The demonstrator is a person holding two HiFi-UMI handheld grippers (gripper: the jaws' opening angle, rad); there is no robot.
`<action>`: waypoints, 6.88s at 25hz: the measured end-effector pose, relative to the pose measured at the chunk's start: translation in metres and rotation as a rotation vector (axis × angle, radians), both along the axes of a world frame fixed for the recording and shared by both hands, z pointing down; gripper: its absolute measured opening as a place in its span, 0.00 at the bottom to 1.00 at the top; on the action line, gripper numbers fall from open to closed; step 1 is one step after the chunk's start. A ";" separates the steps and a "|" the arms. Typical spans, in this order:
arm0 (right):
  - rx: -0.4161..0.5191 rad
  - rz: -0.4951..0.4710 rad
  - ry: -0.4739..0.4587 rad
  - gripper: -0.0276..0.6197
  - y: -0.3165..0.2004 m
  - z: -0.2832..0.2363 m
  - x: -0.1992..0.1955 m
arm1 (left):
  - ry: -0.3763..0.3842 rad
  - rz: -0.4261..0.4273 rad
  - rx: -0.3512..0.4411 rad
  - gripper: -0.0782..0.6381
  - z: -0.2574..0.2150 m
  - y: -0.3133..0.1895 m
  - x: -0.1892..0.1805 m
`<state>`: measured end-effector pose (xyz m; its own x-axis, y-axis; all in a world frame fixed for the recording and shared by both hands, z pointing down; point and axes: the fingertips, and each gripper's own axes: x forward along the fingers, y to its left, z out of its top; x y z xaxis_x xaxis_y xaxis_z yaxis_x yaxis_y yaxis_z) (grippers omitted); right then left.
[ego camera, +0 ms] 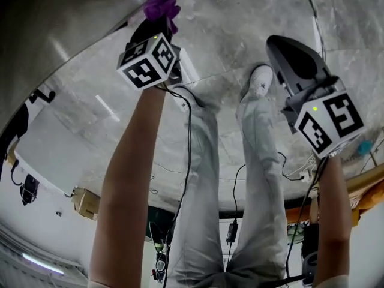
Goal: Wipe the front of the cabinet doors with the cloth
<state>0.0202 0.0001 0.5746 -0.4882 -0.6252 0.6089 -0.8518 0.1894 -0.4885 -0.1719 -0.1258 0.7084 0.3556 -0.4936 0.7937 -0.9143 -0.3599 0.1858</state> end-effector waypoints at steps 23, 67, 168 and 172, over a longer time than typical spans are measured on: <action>0.004 0.129 0.030 0.09 0.026 0.020 -0.037 | -0.168 0.074 0.011 0.22 0.029 -0.029 -0.105; 0.286 -0.039 0.138 0.09 0.030 -0.320 -0.099 | 0.181 -0.063 0.373 0.22 -0.418 0.137 -0.218; 0.711 0.412 0.080 0.09 0.475 -0.721 -0.268 | 0.600 0.271 0.679 0.23 -0.861 0.508 -0.310; 0.698 0.402 0.075 0.09 0.477 -0.716 -0.267 | 0.577 0.260 0.682 0.23 -0.863 0.510 -0.314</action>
